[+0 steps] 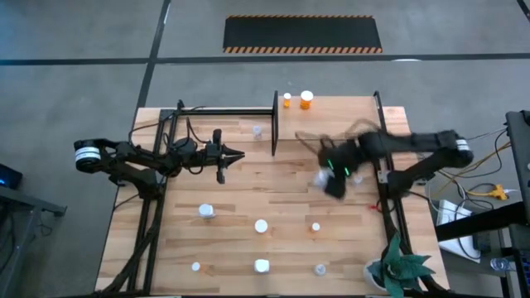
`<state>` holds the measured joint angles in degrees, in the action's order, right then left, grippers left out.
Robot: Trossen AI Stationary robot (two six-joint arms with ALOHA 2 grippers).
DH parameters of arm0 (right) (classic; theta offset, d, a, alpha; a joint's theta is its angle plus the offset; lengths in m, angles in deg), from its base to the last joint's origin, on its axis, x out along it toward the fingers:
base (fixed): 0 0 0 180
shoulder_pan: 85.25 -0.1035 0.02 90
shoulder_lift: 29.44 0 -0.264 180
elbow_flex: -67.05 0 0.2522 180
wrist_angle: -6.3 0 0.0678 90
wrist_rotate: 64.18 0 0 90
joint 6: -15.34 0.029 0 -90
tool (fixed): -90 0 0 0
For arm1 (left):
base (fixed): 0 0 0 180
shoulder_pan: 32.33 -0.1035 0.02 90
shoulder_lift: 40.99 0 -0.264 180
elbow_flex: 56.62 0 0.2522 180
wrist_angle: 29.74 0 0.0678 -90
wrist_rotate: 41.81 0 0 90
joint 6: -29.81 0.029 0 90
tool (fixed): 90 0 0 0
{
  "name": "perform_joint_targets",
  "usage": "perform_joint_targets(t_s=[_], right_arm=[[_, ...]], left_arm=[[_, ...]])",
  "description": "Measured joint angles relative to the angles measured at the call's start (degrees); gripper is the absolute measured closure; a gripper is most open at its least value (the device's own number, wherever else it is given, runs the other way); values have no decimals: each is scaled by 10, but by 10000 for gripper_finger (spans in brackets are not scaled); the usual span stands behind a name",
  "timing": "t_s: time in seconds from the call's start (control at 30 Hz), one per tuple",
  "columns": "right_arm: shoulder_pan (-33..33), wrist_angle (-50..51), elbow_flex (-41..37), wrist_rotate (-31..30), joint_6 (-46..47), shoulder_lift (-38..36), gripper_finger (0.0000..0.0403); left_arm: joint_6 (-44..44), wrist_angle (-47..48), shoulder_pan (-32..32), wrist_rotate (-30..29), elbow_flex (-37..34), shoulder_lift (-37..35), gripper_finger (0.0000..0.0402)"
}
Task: Pick and place medicine bottles onto shelf by color
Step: Put the middle white pill bottle on the shelf
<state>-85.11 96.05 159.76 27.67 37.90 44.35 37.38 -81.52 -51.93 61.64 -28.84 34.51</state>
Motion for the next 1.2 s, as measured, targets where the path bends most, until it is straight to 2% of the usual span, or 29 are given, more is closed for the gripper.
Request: perform_joint_targets(t_s=[0.13,0.3,0.43,0.57,0.73,0.83,1.03,1.2], right_arm=[[160,58,109,13,-194,85,248],[278,139,264,14,-358,190,261],[331,140,344,14,-418,231,274],[359,139,366,28,-417,228,280],[340,141,341,32,-384,176,277],[305,135,296,45,-346,144,278],[207,7,112,52,-276,30,299],[118,-109,-52,38,-151,-70,293]], left_arm=[[3,0,0,0,0,0,382],[3,0,0,0,0,0,382],[3,0,0,0,0,0,382],[2,1,0,0,-3,0,382],[3,1,0,0,-3,2,382],[2,1,0,0,-3,2,382],[2,1,1,0,-3,2,382],[1,1,2,0,-3,2,382]])
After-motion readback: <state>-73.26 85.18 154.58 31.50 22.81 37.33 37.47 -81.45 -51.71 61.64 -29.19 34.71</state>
